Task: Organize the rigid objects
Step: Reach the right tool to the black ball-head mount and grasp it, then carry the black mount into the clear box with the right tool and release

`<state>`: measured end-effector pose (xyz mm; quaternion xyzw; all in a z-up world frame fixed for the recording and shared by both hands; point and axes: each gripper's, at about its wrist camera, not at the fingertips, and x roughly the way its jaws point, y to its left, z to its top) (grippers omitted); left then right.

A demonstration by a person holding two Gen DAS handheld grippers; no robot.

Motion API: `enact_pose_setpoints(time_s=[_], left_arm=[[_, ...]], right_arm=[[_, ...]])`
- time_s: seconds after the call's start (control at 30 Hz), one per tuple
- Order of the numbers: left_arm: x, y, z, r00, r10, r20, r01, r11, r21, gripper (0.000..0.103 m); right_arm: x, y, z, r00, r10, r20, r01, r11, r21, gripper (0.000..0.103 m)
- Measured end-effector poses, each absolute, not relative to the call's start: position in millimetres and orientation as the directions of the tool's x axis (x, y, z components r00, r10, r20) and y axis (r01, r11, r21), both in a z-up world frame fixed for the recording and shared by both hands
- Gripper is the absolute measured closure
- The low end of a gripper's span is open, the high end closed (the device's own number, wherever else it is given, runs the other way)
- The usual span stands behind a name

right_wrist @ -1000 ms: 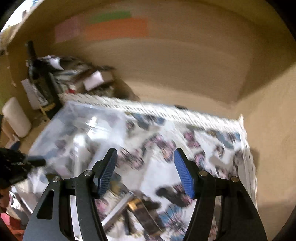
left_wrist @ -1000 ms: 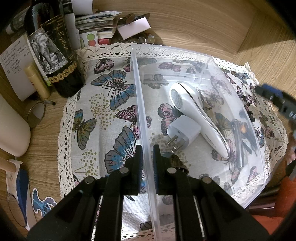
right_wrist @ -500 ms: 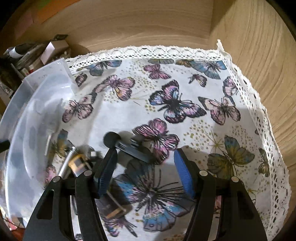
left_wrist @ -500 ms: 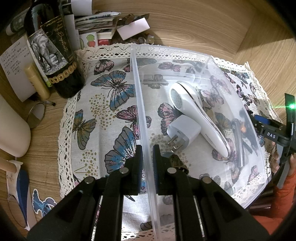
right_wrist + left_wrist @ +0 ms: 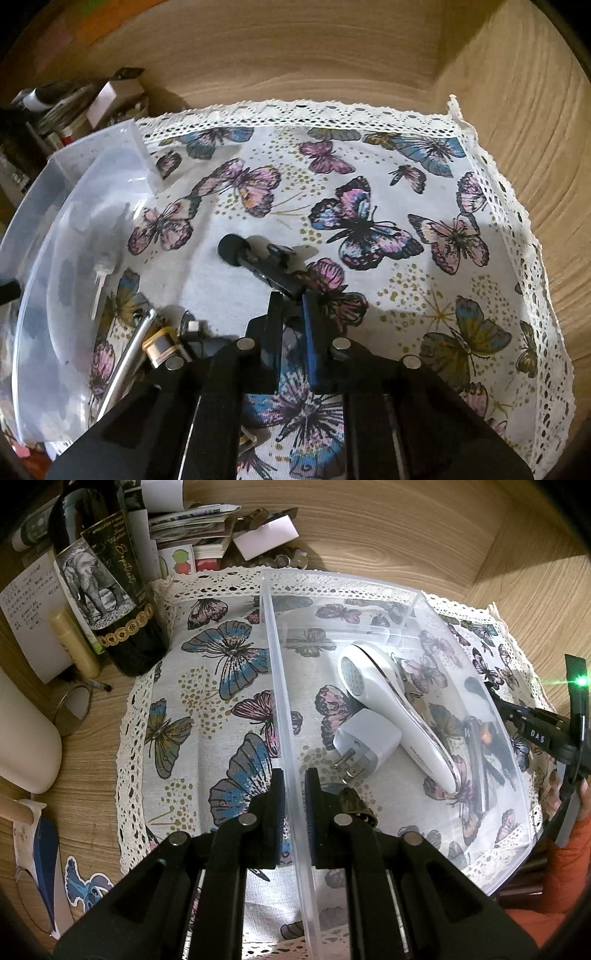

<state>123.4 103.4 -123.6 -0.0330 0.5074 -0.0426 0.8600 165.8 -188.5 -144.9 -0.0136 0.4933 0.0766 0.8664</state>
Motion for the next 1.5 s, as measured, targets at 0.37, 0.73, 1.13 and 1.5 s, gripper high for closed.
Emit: enact_pose_setpoints(time_s=[0.37, 0.73, 1.13, 1.5], left_arm=[[124, 104, -123, 0.482, -0.109, -0.869, 0.037, 0.994, -0.104, 0.093], [124, 104, -124, 0.482, -0.109, -0.869, 0.037, 0.994, -0.104, 0.093], [124, 104, -124, 0.483, -0.109, -0.869, 0.038, 0.994, -0.104, 0.093], [124, 105, -124, 0.484, -0.109, -0.868, 0.038, 0.994, -0.104, 0.093]], right_arm=[[179, -175, -140, 0.518, 0.083, -0.851, -0.199, 0.98, -0.025, 0.059], [190, -165, -142, 0.51, 0.129, -0.85, -0.237, 0.971, 0.005, 0.081], [175, -136, -81, 0.635, 0.209, -0.744, -0.3, 0.954, 0.012, 0.081], [164, -87, -50, 0.658, 0.325, -0.679, -0.416, 0.909, 0.032, 0.081]])
